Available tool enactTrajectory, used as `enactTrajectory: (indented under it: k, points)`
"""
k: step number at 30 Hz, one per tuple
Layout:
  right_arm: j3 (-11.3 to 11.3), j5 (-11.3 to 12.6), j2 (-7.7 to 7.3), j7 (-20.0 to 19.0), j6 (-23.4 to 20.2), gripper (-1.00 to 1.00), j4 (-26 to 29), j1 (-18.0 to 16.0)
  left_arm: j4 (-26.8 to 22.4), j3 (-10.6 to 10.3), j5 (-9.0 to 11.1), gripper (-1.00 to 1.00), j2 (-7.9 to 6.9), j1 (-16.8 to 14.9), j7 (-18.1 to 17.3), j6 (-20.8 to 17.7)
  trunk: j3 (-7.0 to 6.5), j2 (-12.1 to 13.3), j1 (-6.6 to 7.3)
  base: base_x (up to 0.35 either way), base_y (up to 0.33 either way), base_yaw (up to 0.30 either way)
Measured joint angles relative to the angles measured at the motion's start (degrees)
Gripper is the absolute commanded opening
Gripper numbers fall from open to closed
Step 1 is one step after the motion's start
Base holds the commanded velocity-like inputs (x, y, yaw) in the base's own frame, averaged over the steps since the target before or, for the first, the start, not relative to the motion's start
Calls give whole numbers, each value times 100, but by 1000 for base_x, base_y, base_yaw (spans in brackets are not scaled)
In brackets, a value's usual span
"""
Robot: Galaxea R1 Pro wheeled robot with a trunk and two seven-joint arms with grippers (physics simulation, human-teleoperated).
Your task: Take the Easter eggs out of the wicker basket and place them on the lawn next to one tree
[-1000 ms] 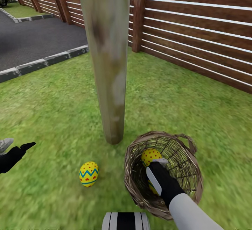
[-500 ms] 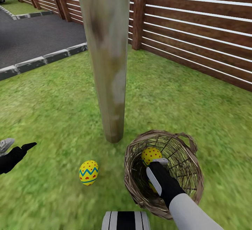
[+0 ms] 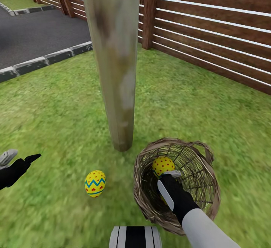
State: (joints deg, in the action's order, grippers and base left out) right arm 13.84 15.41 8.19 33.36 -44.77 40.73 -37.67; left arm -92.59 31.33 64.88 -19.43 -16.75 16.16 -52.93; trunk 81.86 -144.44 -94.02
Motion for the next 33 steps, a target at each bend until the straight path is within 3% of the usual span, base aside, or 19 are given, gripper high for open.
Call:
enactTrajectory:
  k: [16, 21, 29, 30, 33]
  points:
    - [0, 7, -7, 1, 0, 100, 0, 0, 0, 9, 0, 100, 9, 0, -14, -5, 0, 0, 0, 0, 0, 0]
    - [-6, 8, -15, 1, 0, 100, 0, 0, 0, 12, -2, 100, 9, 0, 10, 2, 110, -6, -13, 0, 0, 0]
    - [-9, 1, -24, 1, 0, 100, 0, 0, 0, 21, 0, 100, 16, 0, -4, -35, 111, -7, -13, 0, 0, 0]
    - [-9, 0, -24, 1, 0, -100, 0, 0, 0, 22, 0, 100, 18, 0, -5, -37, 111, -7, -13, 0, 0, 0]
    - [-3, -19, -20, 9, -2, -100, -12, -1, 0, 26, 0, 100, 62, 0, -7, -42, 111, -7, -13, 0, 0, 0]
